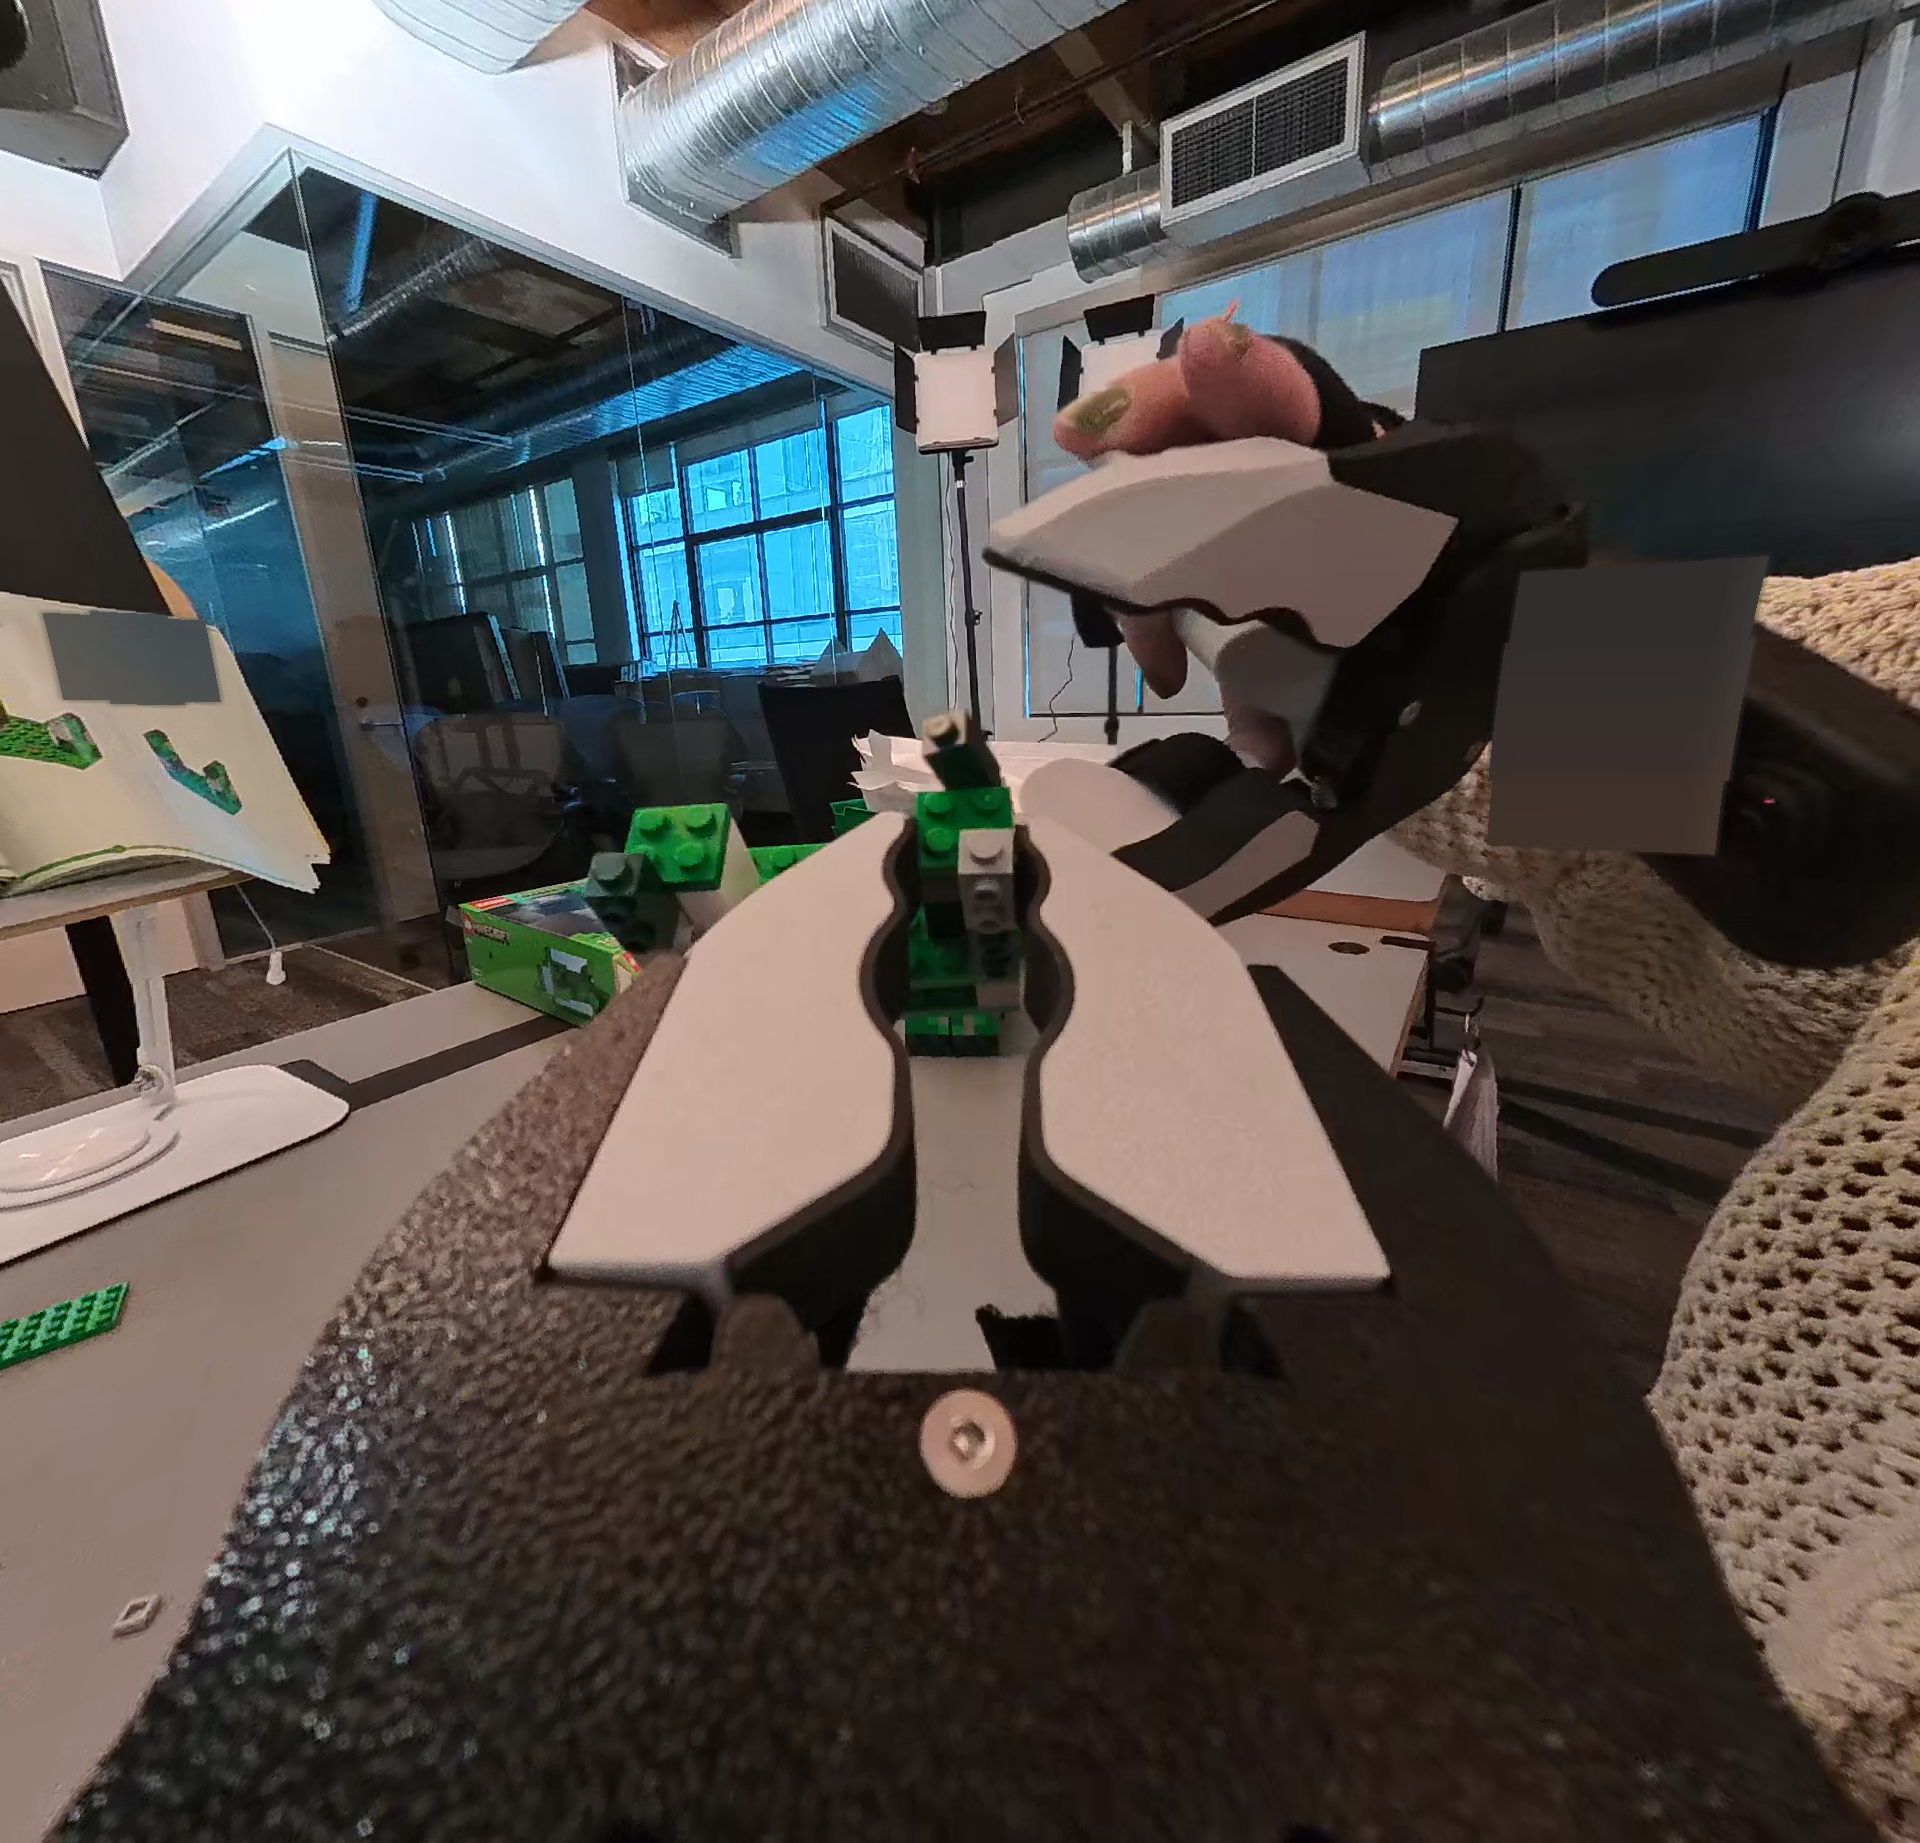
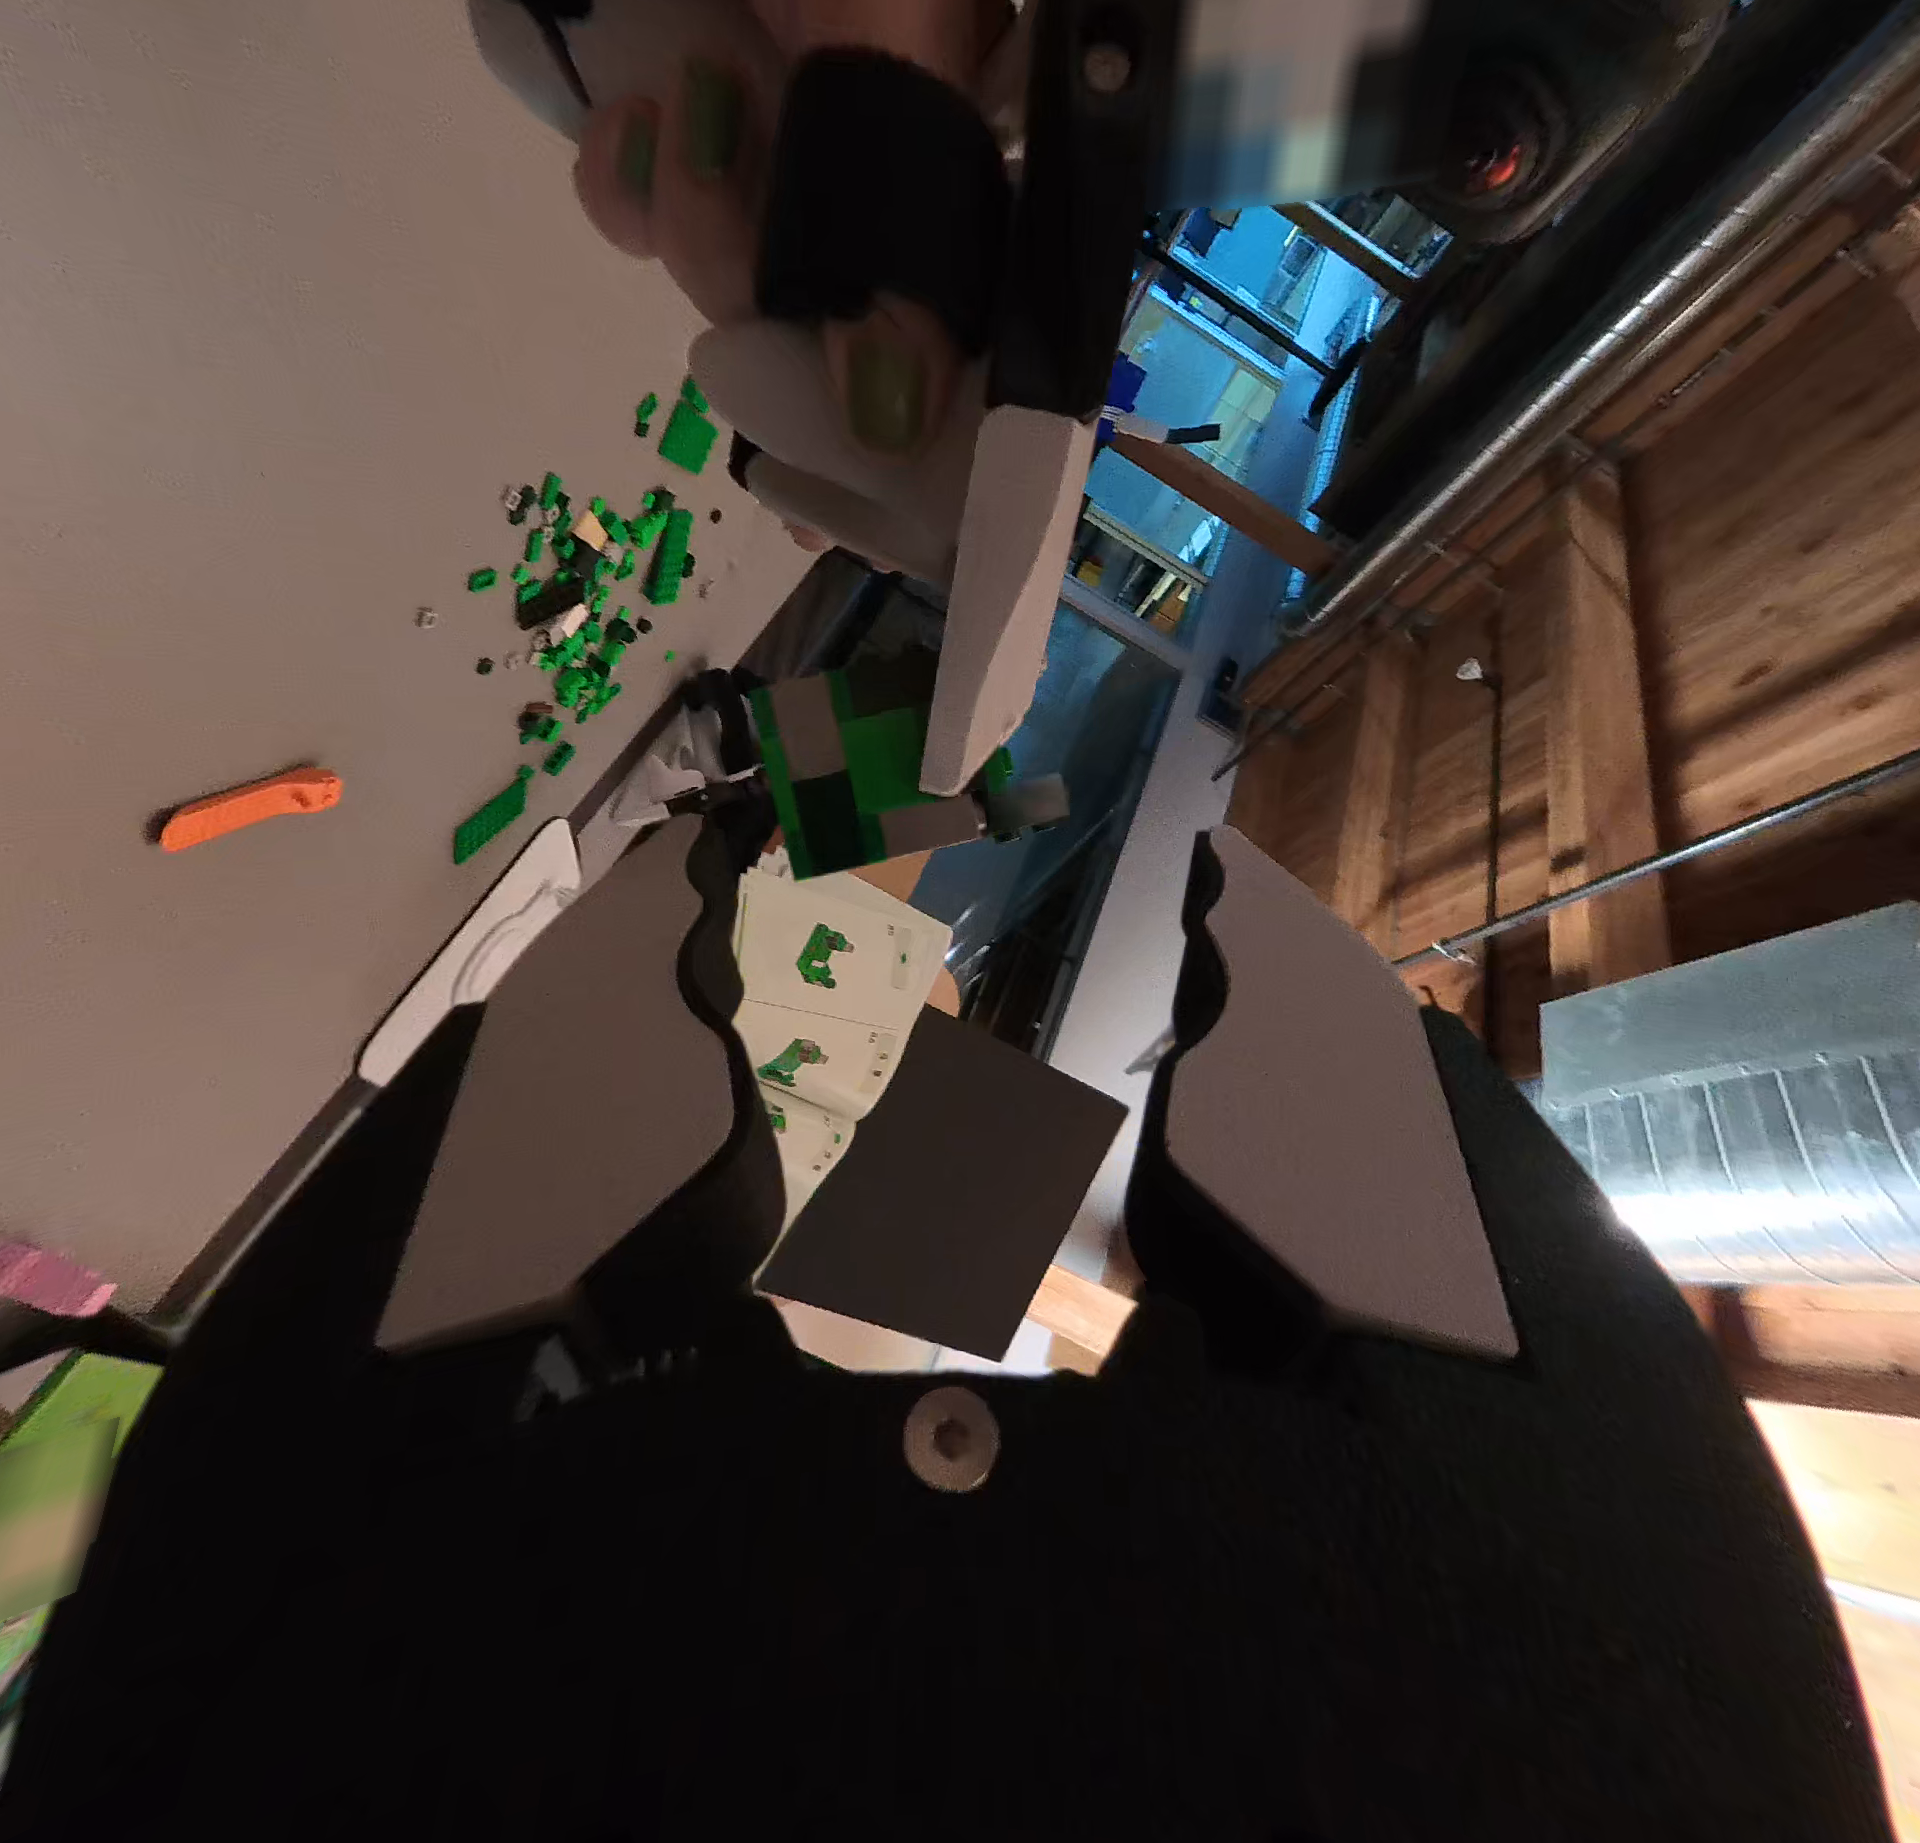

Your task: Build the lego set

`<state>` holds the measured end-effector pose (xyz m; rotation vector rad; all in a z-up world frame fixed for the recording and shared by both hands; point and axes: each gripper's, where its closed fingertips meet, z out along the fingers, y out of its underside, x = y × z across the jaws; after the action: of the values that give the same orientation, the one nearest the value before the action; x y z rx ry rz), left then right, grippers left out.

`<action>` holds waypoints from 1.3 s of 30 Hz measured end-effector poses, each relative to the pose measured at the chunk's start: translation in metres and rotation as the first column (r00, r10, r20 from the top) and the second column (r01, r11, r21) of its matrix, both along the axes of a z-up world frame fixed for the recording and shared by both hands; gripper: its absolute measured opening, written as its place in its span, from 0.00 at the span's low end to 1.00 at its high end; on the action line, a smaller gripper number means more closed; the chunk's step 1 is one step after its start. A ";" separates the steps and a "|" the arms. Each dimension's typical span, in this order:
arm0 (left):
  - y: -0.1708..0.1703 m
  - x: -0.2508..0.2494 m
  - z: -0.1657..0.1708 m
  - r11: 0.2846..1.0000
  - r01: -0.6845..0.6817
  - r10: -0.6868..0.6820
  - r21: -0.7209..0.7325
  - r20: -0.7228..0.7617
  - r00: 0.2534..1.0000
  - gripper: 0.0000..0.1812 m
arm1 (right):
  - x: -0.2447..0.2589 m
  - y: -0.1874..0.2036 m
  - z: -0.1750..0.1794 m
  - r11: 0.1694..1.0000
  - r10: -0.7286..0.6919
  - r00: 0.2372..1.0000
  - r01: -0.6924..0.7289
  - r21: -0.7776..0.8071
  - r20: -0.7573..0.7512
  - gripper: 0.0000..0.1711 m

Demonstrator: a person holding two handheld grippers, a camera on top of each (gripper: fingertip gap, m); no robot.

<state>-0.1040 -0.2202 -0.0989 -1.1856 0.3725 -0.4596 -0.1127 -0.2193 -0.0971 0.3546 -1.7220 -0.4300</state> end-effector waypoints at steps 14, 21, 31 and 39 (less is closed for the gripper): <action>0.006 -0.003 -0.006 1.000 -0.013 0.012 -0.018 -0.005 1.000 0.09 | -0.005 0.020 -0.016 0.994 -0.103 0.989 0.106 -0.025 0.102 0.46; 0.017 -0.019 -0.015 0.996 -0.084 0.083 -0.032 -0.041 0.996 0.09 | 0.002 0.040 -0.020 0.975 -0.173 0.976 0.189 -0.119 0.136 0.44; 0.035 -0.119 -0.085 0.865 -0.437 0.335 -0.248 -0.362 0.870 0.09 | 0.004 0.089 -0.126 0.576 -0.246 0.834 0.535 -0.618 0.494 0.29; 0.008 -0.165 -0.145 0.751 -0.477 0.307 -0.457 -0.398 0.865 0.09 | -0.075 0.119 -0.163 0.136 -0.117 0.797 0.604 -0.785 0.593 0.18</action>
<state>-0.2695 -0.2124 -0.2435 -1.8592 0.2364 0.0104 -0.1878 -0.1002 -0.2598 -1.0699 -2.1253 0.5113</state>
